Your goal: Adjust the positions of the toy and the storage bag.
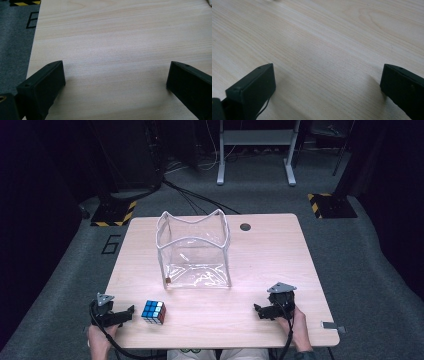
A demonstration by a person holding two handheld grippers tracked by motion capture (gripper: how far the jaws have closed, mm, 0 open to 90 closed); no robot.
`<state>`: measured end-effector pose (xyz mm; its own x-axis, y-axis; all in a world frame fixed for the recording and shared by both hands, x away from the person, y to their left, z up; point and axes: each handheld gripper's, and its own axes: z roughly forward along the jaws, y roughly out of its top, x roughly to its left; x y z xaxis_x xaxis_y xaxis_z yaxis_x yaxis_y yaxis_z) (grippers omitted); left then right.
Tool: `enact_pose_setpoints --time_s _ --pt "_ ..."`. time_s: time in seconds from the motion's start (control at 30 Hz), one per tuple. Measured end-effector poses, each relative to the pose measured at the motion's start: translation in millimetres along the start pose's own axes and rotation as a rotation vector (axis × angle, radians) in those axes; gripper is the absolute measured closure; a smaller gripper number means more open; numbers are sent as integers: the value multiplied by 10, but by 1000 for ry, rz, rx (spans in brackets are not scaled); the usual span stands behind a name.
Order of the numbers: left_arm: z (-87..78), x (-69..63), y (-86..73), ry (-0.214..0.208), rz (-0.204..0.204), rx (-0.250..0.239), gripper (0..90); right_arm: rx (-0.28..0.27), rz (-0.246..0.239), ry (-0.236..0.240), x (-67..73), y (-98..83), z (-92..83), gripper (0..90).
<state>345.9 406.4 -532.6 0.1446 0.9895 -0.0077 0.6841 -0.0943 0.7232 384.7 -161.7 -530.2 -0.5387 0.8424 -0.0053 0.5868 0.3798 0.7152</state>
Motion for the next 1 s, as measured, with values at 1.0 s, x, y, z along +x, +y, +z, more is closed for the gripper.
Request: enact_pose_setpoints --time_s 1.0 --pt "-87 -17 22 -22 -29 -9 24 3 17 -9 2 5 -4 1"
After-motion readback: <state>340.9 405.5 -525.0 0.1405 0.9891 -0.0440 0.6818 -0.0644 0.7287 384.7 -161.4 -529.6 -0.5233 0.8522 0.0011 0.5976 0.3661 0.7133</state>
